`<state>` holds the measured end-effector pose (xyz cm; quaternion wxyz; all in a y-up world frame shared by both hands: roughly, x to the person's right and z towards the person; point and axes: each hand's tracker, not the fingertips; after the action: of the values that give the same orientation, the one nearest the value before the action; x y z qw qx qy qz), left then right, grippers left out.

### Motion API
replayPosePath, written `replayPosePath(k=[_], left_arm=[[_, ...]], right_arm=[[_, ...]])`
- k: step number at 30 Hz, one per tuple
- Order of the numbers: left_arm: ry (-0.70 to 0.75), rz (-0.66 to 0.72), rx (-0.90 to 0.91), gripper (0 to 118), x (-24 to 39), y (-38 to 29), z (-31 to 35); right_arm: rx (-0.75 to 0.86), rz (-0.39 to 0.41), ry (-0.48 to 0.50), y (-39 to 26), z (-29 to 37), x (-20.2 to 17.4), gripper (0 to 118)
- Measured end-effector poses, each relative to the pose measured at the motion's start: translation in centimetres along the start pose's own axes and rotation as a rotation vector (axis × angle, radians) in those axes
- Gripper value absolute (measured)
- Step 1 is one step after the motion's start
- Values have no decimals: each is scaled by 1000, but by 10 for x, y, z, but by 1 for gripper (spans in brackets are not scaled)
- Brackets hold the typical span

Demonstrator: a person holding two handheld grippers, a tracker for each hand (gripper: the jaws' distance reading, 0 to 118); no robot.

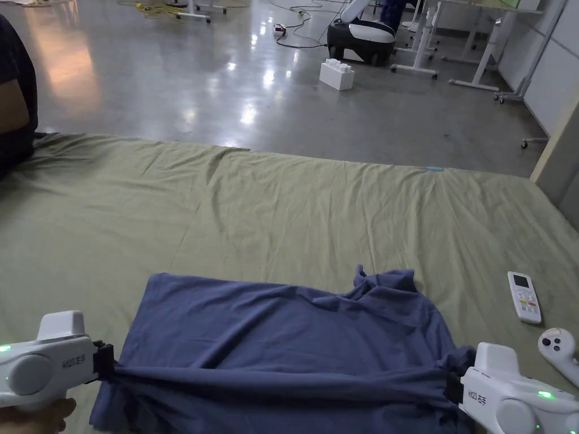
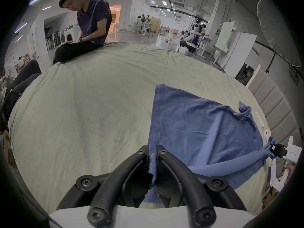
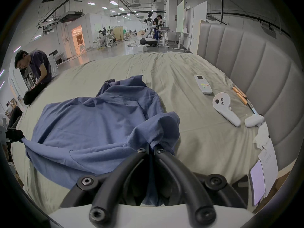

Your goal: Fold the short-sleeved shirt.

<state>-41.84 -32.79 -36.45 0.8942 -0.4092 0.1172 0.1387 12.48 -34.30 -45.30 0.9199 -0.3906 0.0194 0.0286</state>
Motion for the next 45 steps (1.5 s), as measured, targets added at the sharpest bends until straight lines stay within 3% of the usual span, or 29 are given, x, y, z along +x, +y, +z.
replayPosePath(k=[12, 13, 17, 28, 30, 31, 32, 33, 34, 36, 38, 40, 41, 43, 45], left_arm=[[37, -2, -37, 9, 6, 2, -33], [33, -5, -33, 13, 8, 1, -31], [17, -27, 9, 61, 14, 0, -11], [-47, -180, 404, 61, 66, -19, 83], [-56, -198, 465, 54, 76, -26, 99], [-55, -198, 483, 45, 72, -29, 99], [-51, -198, 497, 25, 75, -32, 105], [-48, -200, 507, 14, 78, -36, 110], [-39, -198, 515, 12, 76, -39, 110], [-53, -203, 543, 4, 73, -46, 115], [-43, -220, 550, 2, 78, -52, 127], [-36, -226, 550, 1, 77, -57, 131], [-37, -226, 544, 1, 73, -59, 133], [-26, -214, 532, 0, 61, -63, 128], [-5, -199, 502, 0, 45, -67, 122]], right_arm=[[-63, 73, -25, -7, -39, -7, 9], [-58, 70, -26, -6, -34, -8, 16], [27, 62, -40, -3, -8, -9, 81], [465, 37, -42, -14, 89, -40, 84], [504, 28, -43, -19, 104, -47, 77], [527, 31, -44, -22, 110, -49, 66], [534, 31, -45, -24, 114, -52, 44], [554, 29, -53, -27, 119, -55, 25], [566, 28, -60, -30, 123, -56, 15], [629, 57, -55, -30, 135, -60, 11], [578, 3, -24, -35, 138, -62, 4], [661, 87, -48, -34, 148, -66, 1], [634, 60, -42, -37, 149, -67, 1], [676, 103, -65, -36, 154, -69, 1], [650, 82, -48, -38, 155, -69, 1]])
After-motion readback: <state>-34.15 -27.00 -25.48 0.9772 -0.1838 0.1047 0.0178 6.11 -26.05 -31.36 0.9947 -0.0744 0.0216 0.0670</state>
